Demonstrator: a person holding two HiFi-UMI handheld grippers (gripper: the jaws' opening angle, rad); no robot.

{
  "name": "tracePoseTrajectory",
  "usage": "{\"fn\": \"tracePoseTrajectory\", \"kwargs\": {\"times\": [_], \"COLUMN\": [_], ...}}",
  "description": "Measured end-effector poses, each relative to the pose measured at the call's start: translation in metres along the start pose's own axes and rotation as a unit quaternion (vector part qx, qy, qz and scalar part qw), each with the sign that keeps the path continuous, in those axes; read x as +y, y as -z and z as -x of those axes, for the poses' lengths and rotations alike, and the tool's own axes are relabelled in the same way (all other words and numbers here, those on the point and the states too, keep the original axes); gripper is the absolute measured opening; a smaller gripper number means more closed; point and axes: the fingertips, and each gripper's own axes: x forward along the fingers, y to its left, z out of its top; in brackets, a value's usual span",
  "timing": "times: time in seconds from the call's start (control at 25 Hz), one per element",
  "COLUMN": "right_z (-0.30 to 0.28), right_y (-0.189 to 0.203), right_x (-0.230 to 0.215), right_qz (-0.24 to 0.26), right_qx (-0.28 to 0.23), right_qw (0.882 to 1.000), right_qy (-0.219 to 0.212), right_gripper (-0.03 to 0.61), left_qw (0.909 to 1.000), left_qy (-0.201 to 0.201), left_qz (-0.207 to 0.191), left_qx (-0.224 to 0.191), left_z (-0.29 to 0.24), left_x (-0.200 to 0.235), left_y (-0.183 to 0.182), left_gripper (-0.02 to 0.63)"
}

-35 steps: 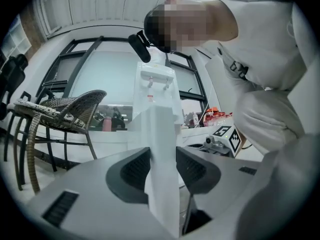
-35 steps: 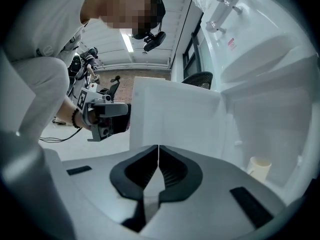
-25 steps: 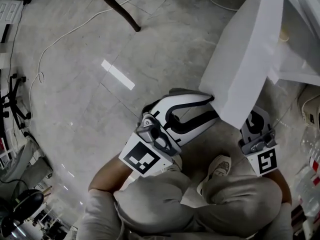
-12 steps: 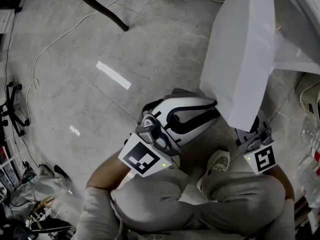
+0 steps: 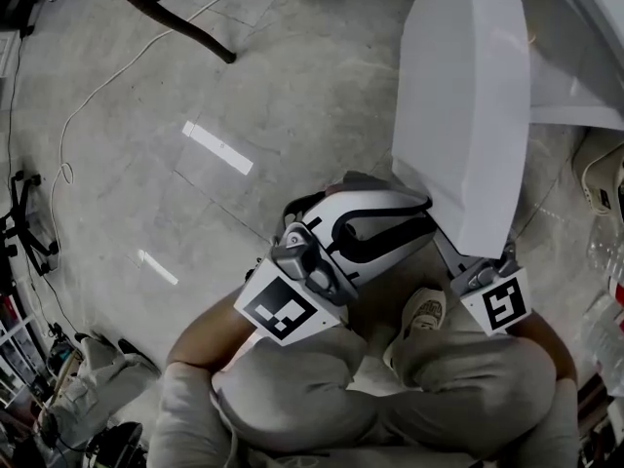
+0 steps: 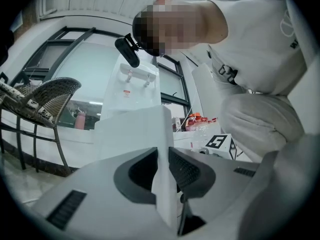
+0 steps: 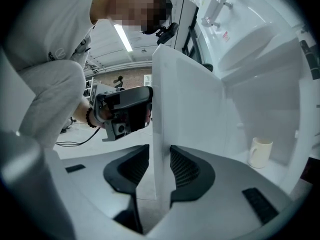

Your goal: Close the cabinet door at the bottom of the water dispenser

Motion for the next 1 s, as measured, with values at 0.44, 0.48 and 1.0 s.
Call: {"fn": "tracePoseTrajectory", "kwargs": {"times": [0.44,0.48,1.0], "right_z": [0.02,0.02,0.039], "right_y": [0.002,0.003,0.002], "right_x": [-0.025,-0.025,-0.056], "right_qz": [-0.017,-0.017,-0.016], "right_qx": [-0.018,-0.017,-0.034], "right_qw": [0.997,0.997,0.991], "right_qy": [0.071,0.071,0.13], "right_gripper": [0.17,0.177,0.193], "left_qw": [0.9996,0.9995,0.9982], "left_qy": [0.019,0.022,0.04], "left_qz": [0.016,0.018,0.043], "left_qx": [-0.01,-0.011,-0.011], "left_z": [-0.028,-0.032,-0.049], "left_x": [-0.014,-0.015,-0.016], "left_y": [0.001,0.001,0.009], "left_gripper": [0.075,0.075,0.061]}}
